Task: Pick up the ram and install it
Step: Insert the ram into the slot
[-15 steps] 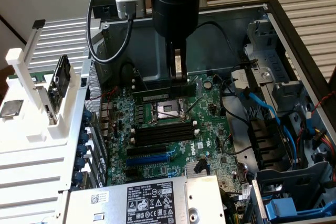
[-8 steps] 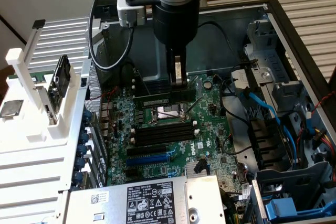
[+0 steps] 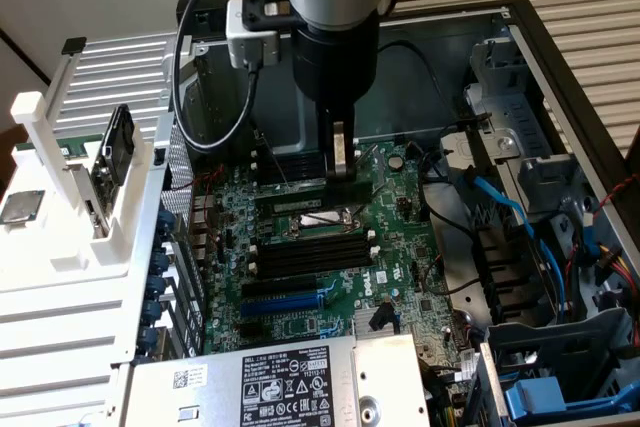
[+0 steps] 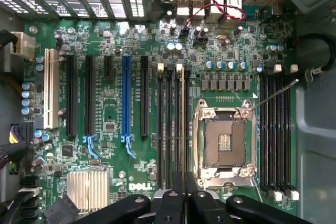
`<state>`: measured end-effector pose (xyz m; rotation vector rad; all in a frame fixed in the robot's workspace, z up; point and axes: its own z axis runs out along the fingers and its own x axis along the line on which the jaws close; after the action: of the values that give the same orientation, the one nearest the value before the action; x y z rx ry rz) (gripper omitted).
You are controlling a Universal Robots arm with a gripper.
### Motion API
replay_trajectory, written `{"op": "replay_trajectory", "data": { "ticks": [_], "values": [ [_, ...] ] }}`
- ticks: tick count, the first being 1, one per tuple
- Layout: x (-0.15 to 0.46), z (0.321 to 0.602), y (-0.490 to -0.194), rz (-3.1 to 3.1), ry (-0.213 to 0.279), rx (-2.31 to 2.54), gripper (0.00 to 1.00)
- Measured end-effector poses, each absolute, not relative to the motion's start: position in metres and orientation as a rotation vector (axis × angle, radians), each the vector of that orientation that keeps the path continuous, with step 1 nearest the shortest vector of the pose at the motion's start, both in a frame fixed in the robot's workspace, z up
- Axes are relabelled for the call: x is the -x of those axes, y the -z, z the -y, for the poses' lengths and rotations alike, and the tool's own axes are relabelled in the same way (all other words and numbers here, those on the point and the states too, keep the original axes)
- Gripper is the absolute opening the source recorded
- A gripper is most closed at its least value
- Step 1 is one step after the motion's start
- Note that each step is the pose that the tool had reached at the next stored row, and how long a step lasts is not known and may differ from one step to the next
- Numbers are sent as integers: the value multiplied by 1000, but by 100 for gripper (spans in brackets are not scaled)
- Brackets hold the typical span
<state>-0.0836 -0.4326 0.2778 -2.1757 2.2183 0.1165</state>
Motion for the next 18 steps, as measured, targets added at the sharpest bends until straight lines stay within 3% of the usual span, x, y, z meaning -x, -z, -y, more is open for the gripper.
{"op": "replay_trajectory", "data": {
  "ticks": [18],
  "values": [
    [84,439,-258,-2229,-131,2185,12]
  ]
}}
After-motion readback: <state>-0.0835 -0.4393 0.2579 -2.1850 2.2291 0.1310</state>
